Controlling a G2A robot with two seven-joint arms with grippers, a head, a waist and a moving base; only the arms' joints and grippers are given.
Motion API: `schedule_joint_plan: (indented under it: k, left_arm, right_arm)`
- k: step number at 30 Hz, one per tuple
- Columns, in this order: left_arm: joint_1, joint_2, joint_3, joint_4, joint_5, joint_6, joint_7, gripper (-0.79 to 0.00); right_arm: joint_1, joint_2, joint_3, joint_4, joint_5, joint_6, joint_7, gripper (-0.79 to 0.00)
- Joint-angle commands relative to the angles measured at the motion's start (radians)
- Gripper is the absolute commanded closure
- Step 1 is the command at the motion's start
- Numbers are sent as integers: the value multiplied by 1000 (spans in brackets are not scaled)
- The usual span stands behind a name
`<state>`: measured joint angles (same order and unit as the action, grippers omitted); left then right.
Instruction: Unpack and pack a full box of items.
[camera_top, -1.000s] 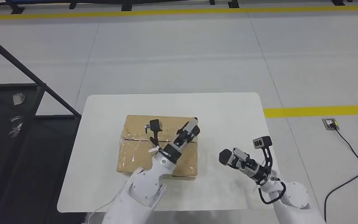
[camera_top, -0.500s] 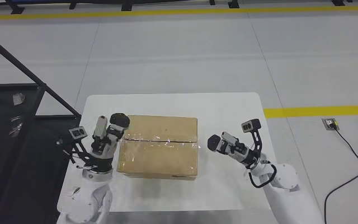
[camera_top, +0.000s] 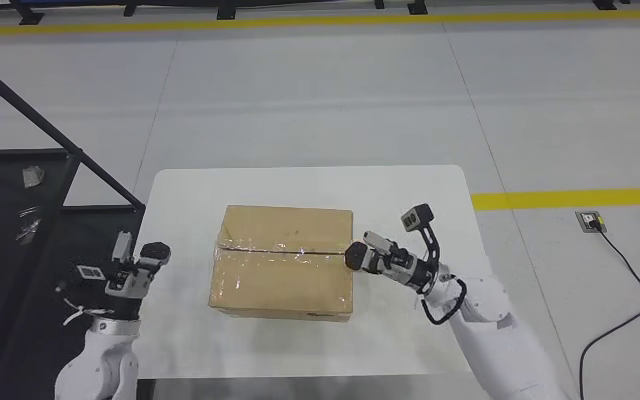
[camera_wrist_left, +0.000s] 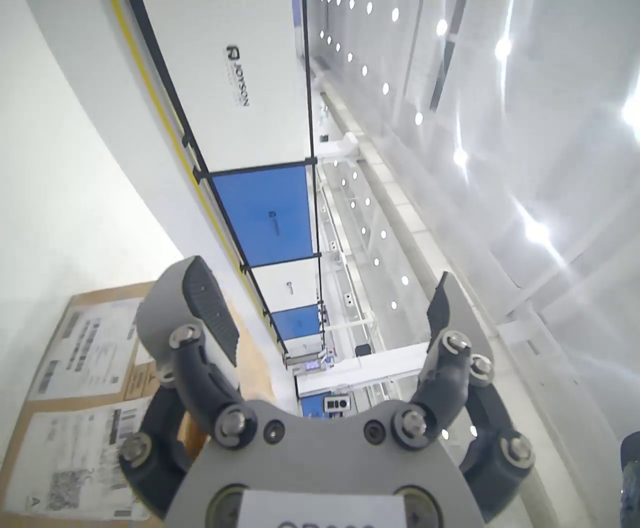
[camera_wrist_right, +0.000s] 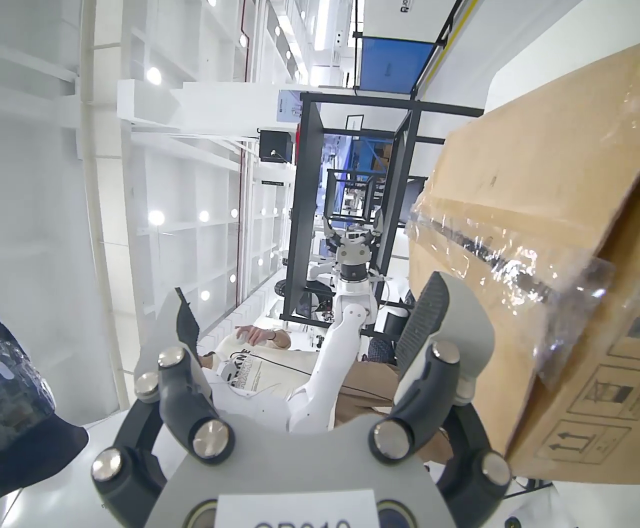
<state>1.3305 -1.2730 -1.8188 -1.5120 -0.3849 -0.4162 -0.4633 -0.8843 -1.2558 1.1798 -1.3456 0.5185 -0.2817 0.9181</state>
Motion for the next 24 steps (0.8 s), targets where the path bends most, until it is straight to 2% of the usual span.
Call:
schedule_joint_plan:
  k: [1,5,11,24]
  left_arm:
    - [-20,3,20,39,4,-6,-58,-785]
    - [-40,6,49,71,-7,1,-130,-785]
    - [-39,9,88,68,9,-14,-187,-785]
    - [-32,16,131,57,22,-6,-205,-785]
  right_arm:
    - [40,-9,-33,46,4,13,-1,-785]
    - [96,-26,-86,122,12,25,-4,-785]
    - [152,-40,-129,202,-18,56,-18,-785]
    - [205,-60,-183,253,-77,83,-42,-785]
